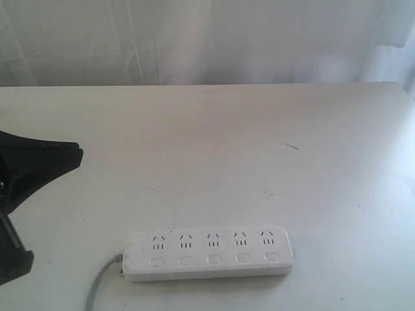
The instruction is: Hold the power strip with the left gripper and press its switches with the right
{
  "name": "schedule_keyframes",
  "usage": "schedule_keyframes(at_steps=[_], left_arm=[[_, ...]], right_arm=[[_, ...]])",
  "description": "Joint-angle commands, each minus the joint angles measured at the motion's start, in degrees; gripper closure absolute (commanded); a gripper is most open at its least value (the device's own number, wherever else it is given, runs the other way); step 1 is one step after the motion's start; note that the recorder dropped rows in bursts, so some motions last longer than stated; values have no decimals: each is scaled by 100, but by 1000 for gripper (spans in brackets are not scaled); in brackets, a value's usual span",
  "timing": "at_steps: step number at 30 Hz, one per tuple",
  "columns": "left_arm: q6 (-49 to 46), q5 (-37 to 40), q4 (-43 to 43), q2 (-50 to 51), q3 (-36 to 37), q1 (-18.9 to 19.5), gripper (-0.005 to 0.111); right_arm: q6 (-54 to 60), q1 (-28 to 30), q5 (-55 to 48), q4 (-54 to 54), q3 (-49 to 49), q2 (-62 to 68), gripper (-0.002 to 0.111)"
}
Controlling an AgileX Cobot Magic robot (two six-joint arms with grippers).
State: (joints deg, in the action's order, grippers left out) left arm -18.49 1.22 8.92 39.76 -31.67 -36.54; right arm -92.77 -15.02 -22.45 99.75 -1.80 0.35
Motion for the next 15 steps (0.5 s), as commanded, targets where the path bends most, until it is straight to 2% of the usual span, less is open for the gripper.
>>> schedule_keyframes(at_steps=[1,4,10,15], left_arm=[[67,3,76,-41,30,-26,107],[55,18,76,-41,30,-26,107],[55,212,76,-41,30,-26,107],[55,417,76,-41,30,-26,107]], right_arm=[[75,10,-300,19,65,-35,108],[75,10,516,19,65,-35,108],[75,10,3501,19,164,-35,108],[75,10,4347,19,180,-35,108]])
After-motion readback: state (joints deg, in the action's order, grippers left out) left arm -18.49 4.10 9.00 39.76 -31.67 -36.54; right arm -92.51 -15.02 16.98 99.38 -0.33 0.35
